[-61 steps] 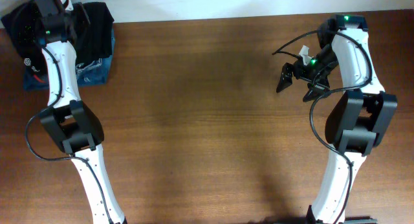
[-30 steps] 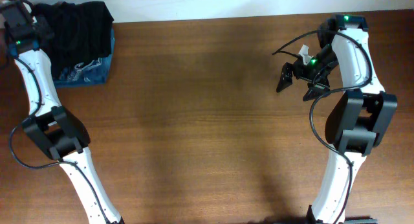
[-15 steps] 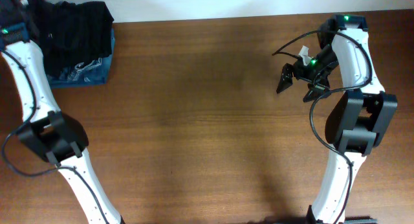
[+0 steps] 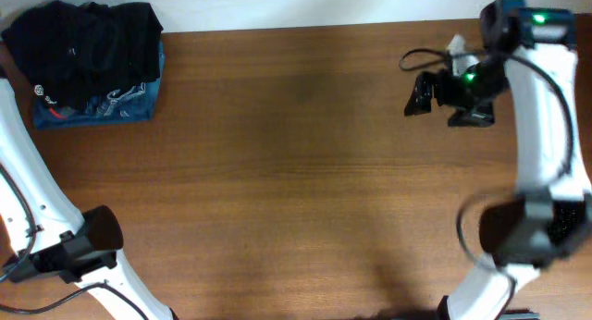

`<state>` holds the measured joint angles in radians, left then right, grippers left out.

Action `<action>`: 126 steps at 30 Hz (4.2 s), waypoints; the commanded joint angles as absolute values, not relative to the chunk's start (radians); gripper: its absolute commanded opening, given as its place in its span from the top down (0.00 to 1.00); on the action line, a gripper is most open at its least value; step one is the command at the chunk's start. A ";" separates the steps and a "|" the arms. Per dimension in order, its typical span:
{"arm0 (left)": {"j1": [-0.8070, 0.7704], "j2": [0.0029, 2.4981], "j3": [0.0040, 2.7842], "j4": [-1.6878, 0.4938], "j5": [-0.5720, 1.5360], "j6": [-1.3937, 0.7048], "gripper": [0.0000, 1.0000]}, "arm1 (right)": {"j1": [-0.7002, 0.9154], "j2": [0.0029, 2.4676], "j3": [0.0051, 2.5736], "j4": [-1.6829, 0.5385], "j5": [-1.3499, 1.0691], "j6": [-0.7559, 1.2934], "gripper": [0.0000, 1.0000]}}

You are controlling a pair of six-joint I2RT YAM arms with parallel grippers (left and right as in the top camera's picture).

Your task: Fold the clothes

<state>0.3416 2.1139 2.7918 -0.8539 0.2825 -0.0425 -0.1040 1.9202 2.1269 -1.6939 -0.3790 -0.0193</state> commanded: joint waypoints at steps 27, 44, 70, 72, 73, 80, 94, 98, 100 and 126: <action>0.347 2.126 2.785 -1.444 0.300 -0.038 0.01 | 0.127 1.134 1.787 -1.699 -0.119 0.035 0.01; 0.347 2.126 2.785 -1.464 0.300 -0.038 0.01 | 0.127 1.171 1.787 -1.699 -0.123 0.035 0.01; 0.347 2.126 2.785 -1.464 0.300 -0.038 0.01 | -0.022 0.526 1.024 -1.067 -0.123 0.031 0.01; 0.347 2.126 2.785 -1.464 0.300 -0.038 0.01 | -0.022 0.435 0.867 -0.929 -0.122 0.031 0.01; 0.347 2.126 2.785 -1.464 0.300 -0.038 0.01 | -0.022 0.405 0.815 -0.878 -0.122 0.030 0.01; 0.347 2.126 2.785 -1.464 0.300 -0.038 0.01 | -0.022 0.176 0.353 -0.419 -0.181 0.031 0.01; 0.347 2.126 2.785 -1.464 0.300 -0.038 0.01 | -0.059 0.003 0.189 -0.162 -0.202 0.033 0.01; 0.347 2.126 2.785 -1.464 0.300 -0.038 0.01 | -0.062 0.003 0.184 -0.125 -0.197 0.033 0.01; 0.347 2.126 2.785 -1.464 0.300 -0.038 0.01 | -0.061 0.003 0.173 -0.092 -0.198 0.034 0.01; 0.347 2.126 2.785 -1.464 0.300 -0.038 0.01 | -0.059 0.003 0.006 0.467 -0.286 0.035 0.01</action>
